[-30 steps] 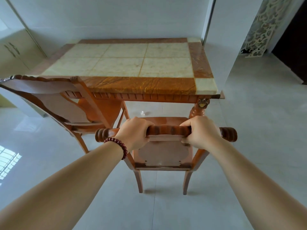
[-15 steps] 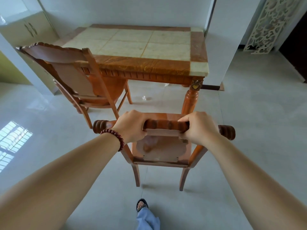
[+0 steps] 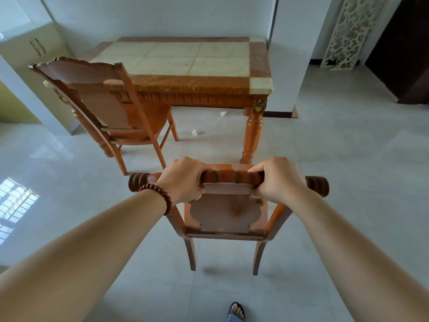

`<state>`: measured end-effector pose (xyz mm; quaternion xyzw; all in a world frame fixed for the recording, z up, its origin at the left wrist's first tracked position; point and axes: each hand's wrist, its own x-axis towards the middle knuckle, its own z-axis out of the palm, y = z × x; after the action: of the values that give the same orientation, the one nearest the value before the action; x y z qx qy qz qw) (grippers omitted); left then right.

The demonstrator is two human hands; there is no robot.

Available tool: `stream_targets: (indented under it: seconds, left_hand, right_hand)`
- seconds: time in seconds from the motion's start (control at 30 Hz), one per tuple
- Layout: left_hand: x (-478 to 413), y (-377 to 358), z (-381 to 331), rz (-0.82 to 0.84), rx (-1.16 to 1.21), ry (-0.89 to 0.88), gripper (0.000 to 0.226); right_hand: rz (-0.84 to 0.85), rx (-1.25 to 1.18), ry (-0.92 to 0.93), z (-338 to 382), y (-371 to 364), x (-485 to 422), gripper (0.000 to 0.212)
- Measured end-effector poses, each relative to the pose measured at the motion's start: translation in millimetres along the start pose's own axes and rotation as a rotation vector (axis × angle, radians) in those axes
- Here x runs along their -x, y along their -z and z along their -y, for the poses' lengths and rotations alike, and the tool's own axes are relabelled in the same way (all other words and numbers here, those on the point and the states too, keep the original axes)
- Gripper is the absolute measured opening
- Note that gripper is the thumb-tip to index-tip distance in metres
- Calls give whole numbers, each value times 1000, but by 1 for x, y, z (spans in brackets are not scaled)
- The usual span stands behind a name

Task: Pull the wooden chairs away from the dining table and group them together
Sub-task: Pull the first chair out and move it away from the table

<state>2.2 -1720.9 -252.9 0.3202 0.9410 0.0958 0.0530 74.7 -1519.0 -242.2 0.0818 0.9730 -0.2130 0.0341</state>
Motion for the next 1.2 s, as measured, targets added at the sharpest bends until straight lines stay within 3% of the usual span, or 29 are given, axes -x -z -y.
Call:
stream_targets:
  seconds: [0.3,0.4,0.5,0.67,0.77,0.9,1.2]
  left_hand:
    - [121,-18,-44,6,-7,-112,5]
    - [148,-18,-61,8,-12,-132,13]
    - [164,-18,-77,19,-14,-114,2]
    - [179,-19,-103,31,20,-106,10]
    - [188,-24,-121,21,32,-83,2]
    - [192,-28,-136,24,46,-67,7]
    - [182,-20,-129,52,56,-76,5]
  right_hand:
    - [-23,1,-95,15,-26,138,27]
    - [-21,-4,-118,13,-26,170,25]
    - [-19,11,-97,7,-21,192,21]
    - [-36,44,-34,-12,-15,213,14]
    - [-27,45,-42,-23,-11,224,20]
    - [-21,28,-52,-33,-5,234,23]
    - [-24,31,-86,-26,-4,222,21]
